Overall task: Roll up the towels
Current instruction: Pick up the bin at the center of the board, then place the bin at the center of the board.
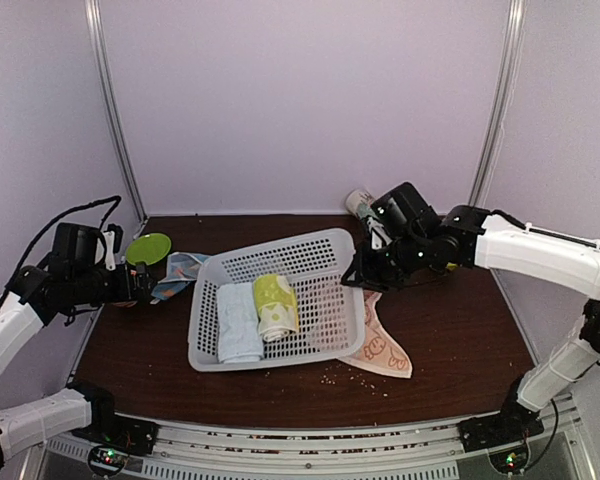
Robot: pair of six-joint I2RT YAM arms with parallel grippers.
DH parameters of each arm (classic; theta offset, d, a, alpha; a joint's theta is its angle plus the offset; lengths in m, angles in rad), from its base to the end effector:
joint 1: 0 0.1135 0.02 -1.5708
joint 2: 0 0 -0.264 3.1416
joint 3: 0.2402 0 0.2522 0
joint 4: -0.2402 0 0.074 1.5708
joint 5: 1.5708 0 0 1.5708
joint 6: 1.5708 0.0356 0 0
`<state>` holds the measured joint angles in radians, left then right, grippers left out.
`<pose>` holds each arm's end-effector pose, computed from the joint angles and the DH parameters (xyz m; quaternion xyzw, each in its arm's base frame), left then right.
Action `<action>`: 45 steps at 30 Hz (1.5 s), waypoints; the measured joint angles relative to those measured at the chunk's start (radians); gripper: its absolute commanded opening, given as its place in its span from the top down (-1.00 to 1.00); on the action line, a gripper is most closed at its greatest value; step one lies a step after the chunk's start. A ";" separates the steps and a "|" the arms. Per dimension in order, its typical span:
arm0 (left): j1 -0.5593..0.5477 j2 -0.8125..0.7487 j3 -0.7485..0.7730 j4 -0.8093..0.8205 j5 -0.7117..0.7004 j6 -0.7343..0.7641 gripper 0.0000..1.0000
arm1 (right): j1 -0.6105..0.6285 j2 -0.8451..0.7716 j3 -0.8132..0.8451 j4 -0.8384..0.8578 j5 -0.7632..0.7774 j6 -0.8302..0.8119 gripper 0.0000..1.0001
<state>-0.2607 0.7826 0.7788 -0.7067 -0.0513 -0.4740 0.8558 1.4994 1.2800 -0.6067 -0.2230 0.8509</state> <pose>0.1561 -0.0397 0.2873 -0.1073 0.9023 -0.1280 0.3974 0.2084 0.2521 0.3021 -0.0427 0.9256 0.3406 0.1596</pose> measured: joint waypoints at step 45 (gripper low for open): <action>0.000 0.269 0.055 0.029 -0.039 0.004 -0.96 | -0.458 0.690 0.735 0.116 -0.174 -0.113 1.00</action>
<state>-0.2607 1.0519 0.8333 -0.6781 -0.0902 -0.4698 0.3977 2.1891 2.0148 -0.4908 -0.3965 0.7376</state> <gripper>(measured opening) 0.979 0.137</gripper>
